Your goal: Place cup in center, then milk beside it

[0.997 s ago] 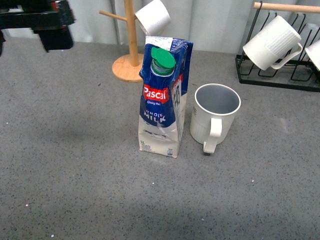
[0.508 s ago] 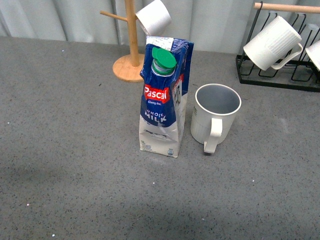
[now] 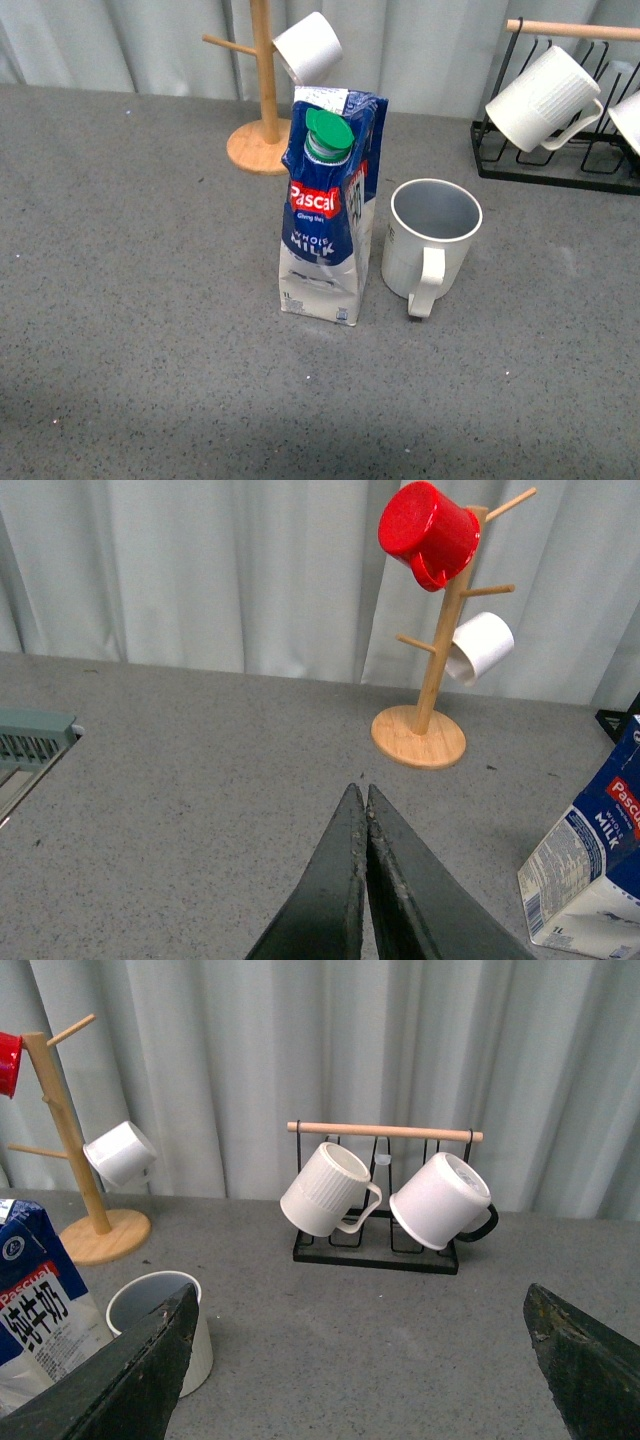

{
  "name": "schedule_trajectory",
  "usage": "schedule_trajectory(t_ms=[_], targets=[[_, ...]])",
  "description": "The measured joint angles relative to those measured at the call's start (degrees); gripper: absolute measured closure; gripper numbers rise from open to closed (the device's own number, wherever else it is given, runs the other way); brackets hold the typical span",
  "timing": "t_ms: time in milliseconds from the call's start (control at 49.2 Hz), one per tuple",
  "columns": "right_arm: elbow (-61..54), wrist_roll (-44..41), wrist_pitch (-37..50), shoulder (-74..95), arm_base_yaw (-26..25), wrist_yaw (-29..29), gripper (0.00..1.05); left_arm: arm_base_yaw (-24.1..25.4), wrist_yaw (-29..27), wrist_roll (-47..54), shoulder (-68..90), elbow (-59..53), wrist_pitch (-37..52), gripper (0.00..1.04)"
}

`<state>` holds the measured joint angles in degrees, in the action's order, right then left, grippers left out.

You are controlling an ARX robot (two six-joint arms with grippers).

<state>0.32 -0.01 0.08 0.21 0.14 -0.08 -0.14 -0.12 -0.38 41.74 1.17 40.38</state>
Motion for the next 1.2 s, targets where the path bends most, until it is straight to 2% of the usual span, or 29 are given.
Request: schedule_trajectory(t_ms=[285, 1017, 1119, 1200], targets=[[0.00, 0.00, 0.00, 0.00, 0.00, 0.00, 0.09, 0.00, 0.04, 0.00, -13.57, -0.07, -12.44, 1.01], [0.00, 0.00, 0.00, 0.00, 0.00, 0.02, 0.09, 0.00, 0.07, 0.00, -31.76, -0.07, -30.18, 1.01], [0.00, 0.00, 0.00, 0.00, 0.00, 0.00, 0.09, 0.00, 0.11, 0.00, -38.10, -0.07, -38.56, 1.01], [0.00, 0.02, 0.00, 0.00, 0.00, 0.02, 0.09, 0.00, 0.13, 0.02, -41.24, -0.07, -40.09, 1.01]])
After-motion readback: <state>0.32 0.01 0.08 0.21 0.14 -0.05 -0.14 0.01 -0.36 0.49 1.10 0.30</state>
